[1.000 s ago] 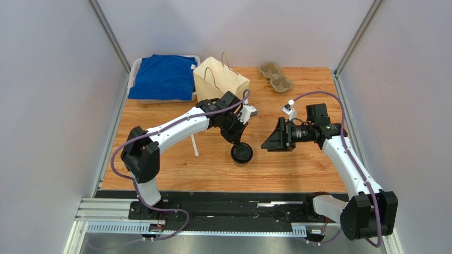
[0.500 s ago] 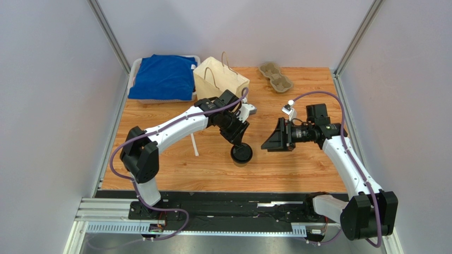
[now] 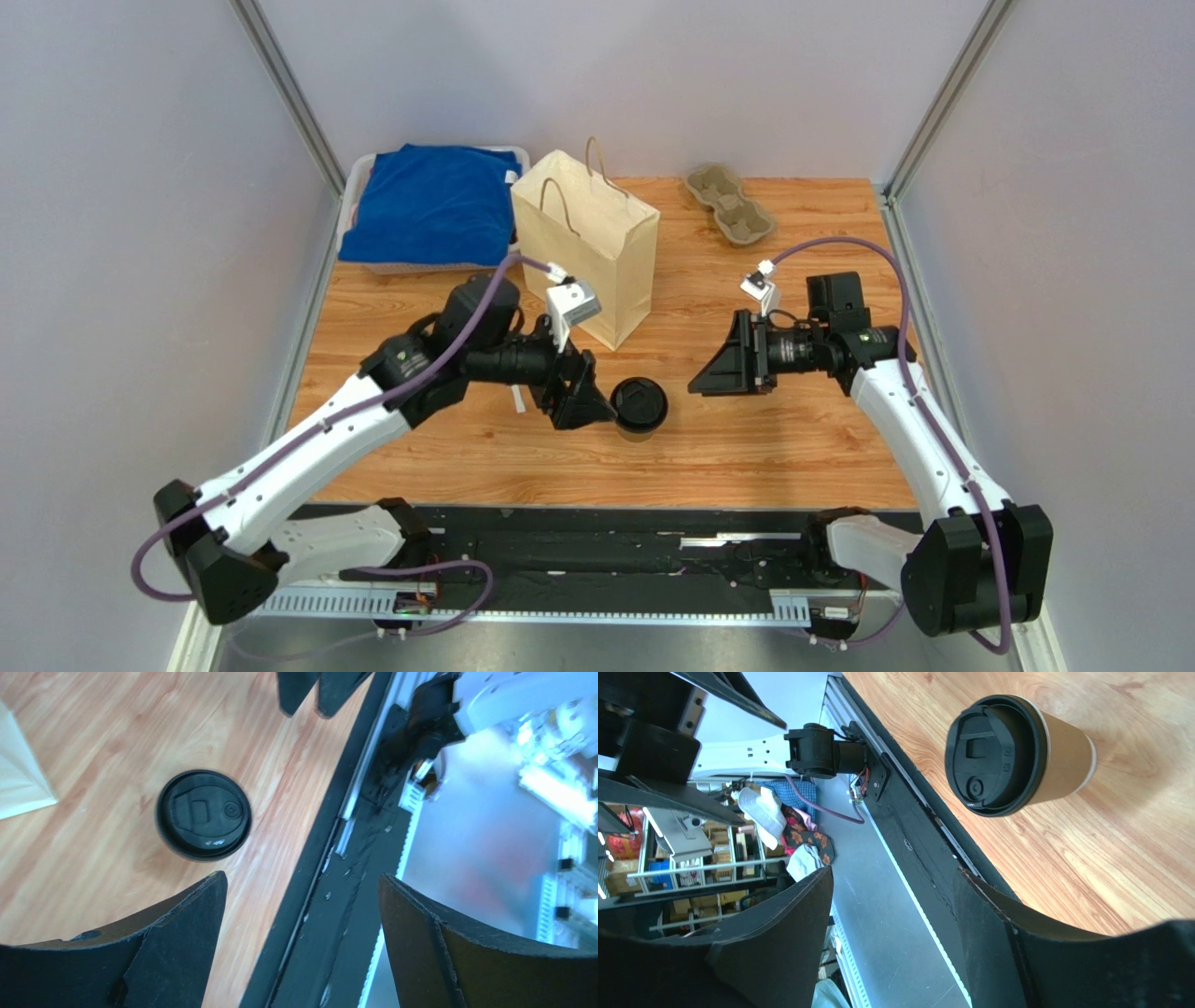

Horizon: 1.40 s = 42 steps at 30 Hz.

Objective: Pack the takeout coffee

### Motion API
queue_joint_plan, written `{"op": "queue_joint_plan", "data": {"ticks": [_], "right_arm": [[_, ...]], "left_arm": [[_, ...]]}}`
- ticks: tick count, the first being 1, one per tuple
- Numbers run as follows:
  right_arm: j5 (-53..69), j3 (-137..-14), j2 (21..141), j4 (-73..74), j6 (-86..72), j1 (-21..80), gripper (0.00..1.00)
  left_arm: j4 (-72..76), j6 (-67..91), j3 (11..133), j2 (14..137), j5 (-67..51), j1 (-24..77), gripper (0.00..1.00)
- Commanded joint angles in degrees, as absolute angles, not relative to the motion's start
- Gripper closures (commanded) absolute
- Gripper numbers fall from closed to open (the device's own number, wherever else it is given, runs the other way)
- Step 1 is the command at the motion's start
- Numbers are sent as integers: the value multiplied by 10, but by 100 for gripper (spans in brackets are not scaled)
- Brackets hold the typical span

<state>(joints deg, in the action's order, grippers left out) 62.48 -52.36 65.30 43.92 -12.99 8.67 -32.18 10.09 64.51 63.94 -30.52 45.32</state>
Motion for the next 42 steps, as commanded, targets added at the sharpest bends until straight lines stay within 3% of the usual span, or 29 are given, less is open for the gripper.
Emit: {"op": "queue_joint_plan", "data": {"ticks": [1,4,10,11,12,14,15,18,21,42], "right_arm": [[631,-507,657,340,-190,136,41],[619,-502,672,295,-221,176,50],[613,-502,732,212,-279,202,60],[613,-504,742,202,-283,203,62],[613,-504,757,199,-286,203,65],[616,-504,771,184,-301,203,68],[617,-501,780,180,-303,203,70],[617,-499,793,171,-304,203,76],[618,-493,809,155,-319,204,80],[627,-477,914,135,-321,203,85]], "left_arm": [[-134,227,537,596,-334,450,11],[-4,313,477,591,-323,450,1],[78,449,475,685,-374,441,5],[100,465,469,697,-373,438,10],[108,471,467,707,-377,434,26],[124,497,469,747,-404,422,45],[135,508,468,758,-413,418,64],[164,536,471,794,-437,410,88],[172,549,475,822,-448,409,100],[218,593,424,954,-501,347,100]]}}
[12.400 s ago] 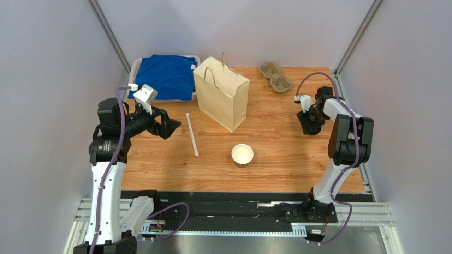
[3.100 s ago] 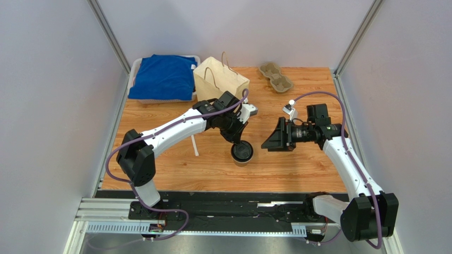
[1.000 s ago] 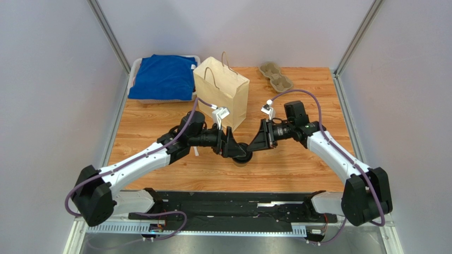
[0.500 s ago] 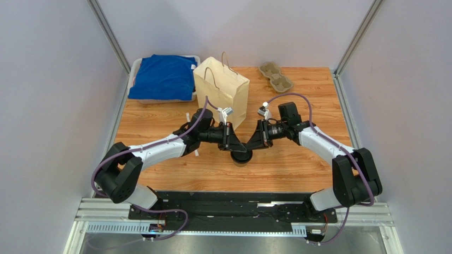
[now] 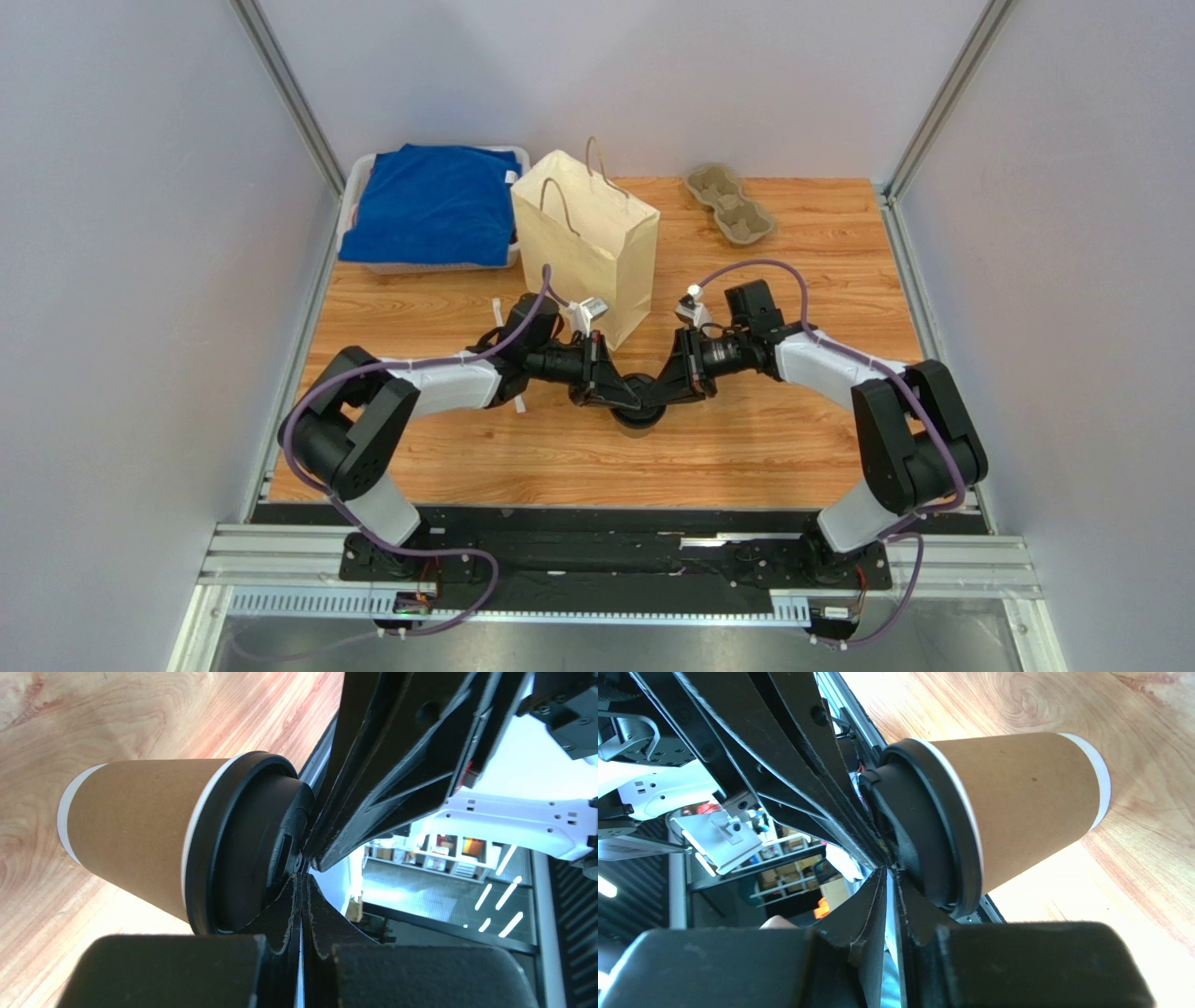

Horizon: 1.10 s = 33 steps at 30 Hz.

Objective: Pack the takeout coffee

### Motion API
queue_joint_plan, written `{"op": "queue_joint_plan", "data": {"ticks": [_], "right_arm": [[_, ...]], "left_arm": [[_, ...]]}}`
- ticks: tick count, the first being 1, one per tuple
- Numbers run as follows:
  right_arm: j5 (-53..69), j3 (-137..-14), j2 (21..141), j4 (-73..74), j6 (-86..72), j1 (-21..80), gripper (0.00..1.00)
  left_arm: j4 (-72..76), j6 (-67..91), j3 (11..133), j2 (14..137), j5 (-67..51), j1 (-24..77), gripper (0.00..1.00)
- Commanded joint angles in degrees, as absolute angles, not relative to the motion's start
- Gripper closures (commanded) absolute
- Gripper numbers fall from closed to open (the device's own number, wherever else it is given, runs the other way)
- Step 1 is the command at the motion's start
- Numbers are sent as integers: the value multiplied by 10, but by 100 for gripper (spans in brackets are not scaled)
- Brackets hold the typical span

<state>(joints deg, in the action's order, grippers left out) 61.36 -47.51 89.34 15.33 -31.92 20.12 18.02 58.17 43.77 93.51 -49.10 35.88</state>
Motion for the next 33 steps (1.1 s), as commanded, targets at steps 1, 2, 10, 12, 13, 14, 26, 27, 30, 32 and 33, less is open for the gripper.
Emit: {"op": "queue_joint_plan", "data": {"ticks": [1,2,10,12,13,14,26,27,30,32,33], "right_arm": [[626,-477,919,139,-320,202,85],[626,-478,925,139,-319,202,85],[612,-487,978,171,-311,185,88],[606,-490,986,181,-302,182,88],[604,-490,990,183,-300,181,89],[602,-491,999,185,-296,179,89],[577,-502,1041,225,-243,178,92],[574,-504,1046,228,-241,179,93],[569,-510,1047,236,-234,178,94],[563,-511,1044,239,-228,178,94],[561,-510,1043,241,-226,178,94]], "left_arm": [[219,592,424,960,-504,346,100],[221,592,424,962,-504,346,100],[219,596,412,985,-508,335,100],[216,594,410,994,-507,330,100],[215,593,409,1004,-508,325,100],[215,591,408,1009,-510,323,100],[191,562,401,1056,-499,318,100],[190,562,401,1063,-498,317,100],[183,555,402,1077,-498,317,100],[171,544,403,1085,-494,317,100],[167,541,403,1086,-491,317,100]]}}
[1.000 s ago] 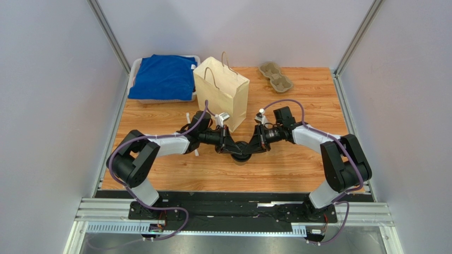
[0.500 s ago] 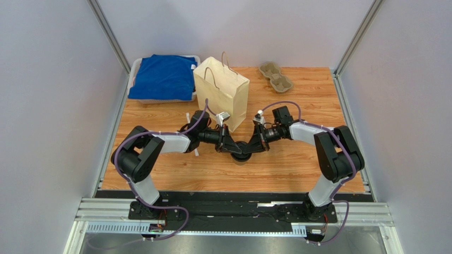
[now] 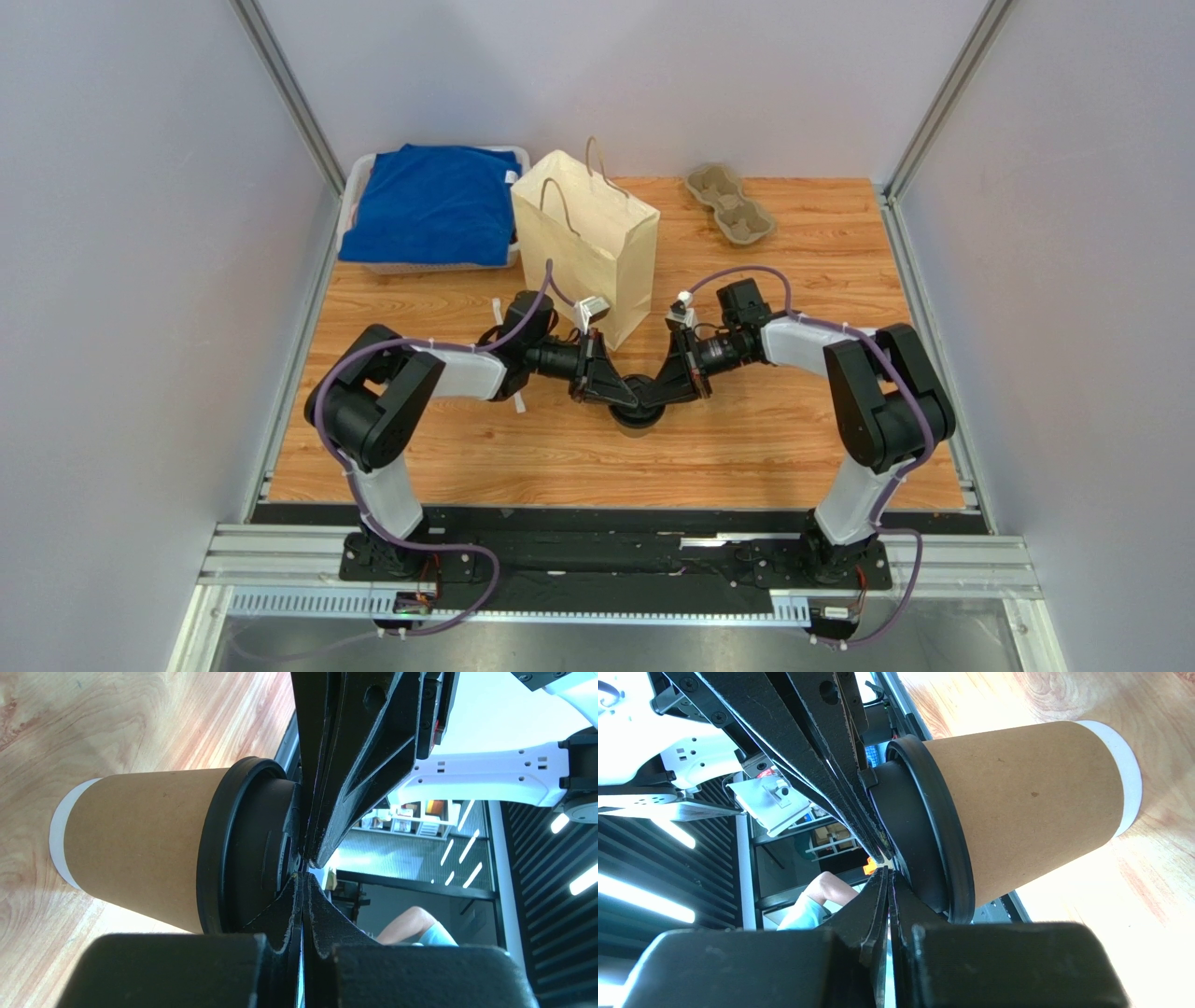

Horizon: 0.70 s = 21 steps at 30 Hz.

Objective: Pack the takeout coffee

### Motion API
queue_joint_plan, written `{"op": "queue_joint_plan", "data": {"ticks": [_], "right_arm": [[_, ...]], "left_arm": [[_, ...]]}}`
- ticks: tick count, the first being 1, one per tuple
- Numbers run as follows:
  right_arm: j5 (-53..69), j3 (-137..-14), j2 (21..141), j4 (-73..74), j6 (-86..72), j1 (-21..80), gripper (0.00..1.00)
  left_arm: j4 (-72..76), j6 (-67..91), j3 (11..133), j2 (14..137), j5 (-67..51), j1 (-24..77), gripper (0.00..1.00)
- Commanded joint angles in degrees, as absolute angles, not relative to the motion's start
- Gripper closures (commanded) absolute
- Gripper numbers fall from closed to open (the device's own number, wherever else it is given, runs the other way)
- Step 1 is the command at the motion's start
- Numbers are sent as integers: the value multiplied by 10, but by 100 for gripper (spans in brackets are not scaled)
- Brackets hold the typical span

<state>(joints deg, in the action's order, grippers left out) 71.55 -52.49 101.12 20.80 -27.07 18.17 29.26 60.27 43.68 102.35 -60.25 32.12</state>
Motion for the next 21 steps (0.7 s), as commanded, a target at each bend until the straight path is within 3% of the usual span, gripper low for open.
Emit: {"op": "queue_joint_plan", "data": {"ticks": [1,7,14,21], "right_arm": [[558,-509,1042,241,-222,178,94],[590,-527,1020,248,-211,185,93],[661,-572,927,283,-185,218,89],[651,-623,885,389,-120,216,79]], "left_arm": [[165,538,402,1088,-488,317,100],[203,554,417,1064,-530,317,100],[246,570,417,940,-551,325,100],[197,556,391,849,-544,320,100]]}}
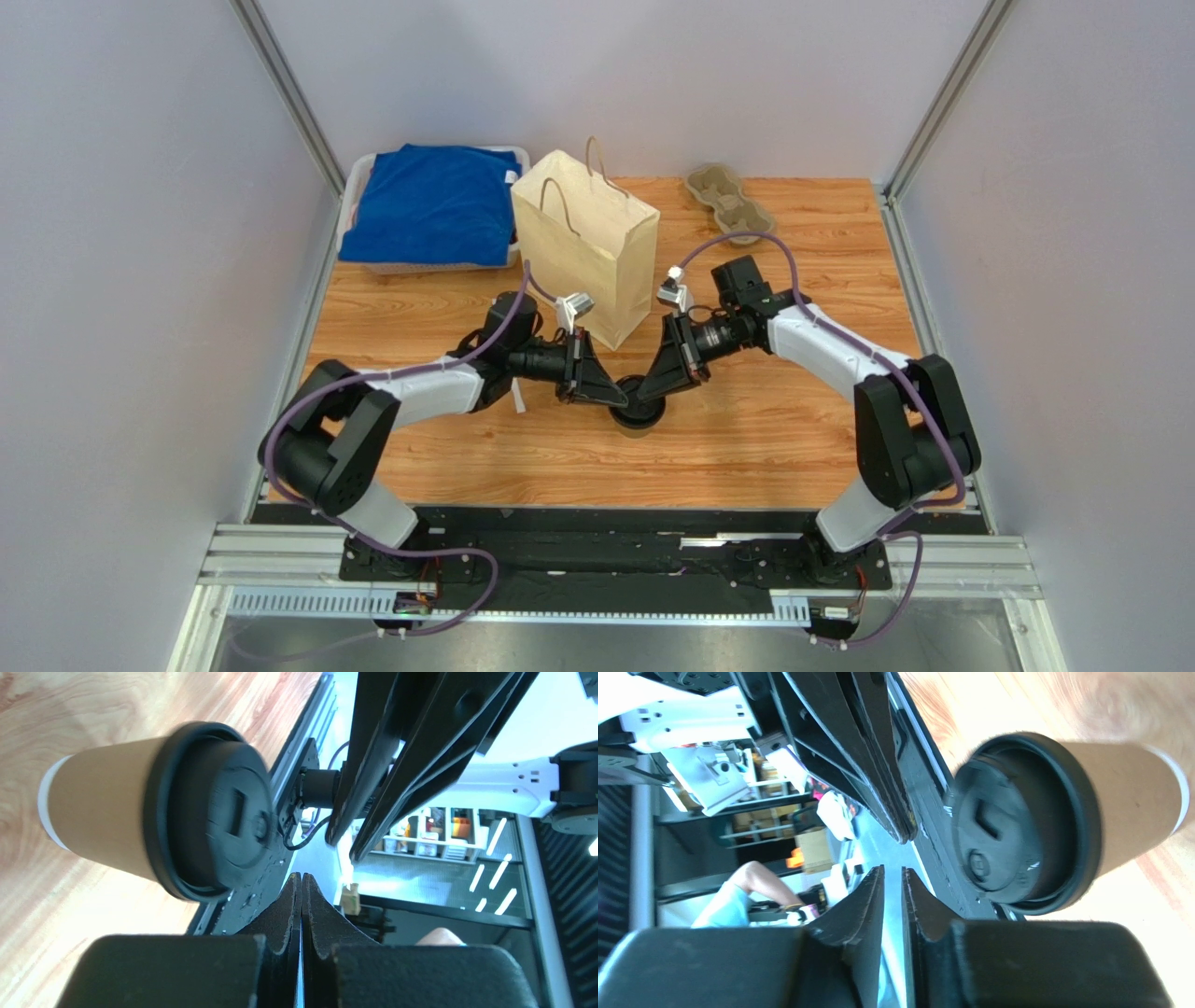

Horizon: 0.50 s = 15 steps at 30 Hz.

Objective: Pack the takeout coffee

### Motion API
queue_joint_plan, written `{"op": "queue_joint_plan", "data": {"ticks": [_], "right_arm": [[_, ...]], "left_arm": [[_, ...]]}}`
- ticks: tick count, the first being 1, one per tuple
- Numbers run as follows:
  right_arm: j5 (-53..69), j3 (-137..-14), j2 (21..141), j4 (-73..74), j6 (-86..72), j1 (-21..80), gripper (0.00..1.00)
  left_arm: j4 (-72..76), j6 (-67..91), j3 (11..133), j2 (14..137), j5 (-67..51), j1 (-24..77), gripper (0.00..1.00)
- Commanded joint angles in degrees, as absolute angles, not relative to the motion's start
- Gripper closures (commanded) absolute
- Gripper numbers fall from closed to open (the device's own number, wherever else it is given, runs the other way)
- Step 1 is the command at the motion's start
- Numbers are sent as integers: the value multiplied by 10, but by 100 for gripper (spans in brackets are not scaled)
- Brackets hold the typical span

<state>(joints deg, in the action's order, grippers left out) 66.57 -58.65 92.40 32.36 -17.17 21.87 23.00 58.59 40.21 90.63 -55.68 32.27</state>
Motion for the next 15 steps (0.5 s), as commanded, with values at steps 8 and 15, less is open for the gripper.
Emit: {"op": "queue_joint_plan", "data": {"ticks": [8,15], "right_arm": [[608,-586,858,382,-144,235,74],[577,-557,875,291,-221,272,73]], "left_arm": [[176,517,381,811,-535,309,100],[192,521,397,850,-516,317,100]]}}
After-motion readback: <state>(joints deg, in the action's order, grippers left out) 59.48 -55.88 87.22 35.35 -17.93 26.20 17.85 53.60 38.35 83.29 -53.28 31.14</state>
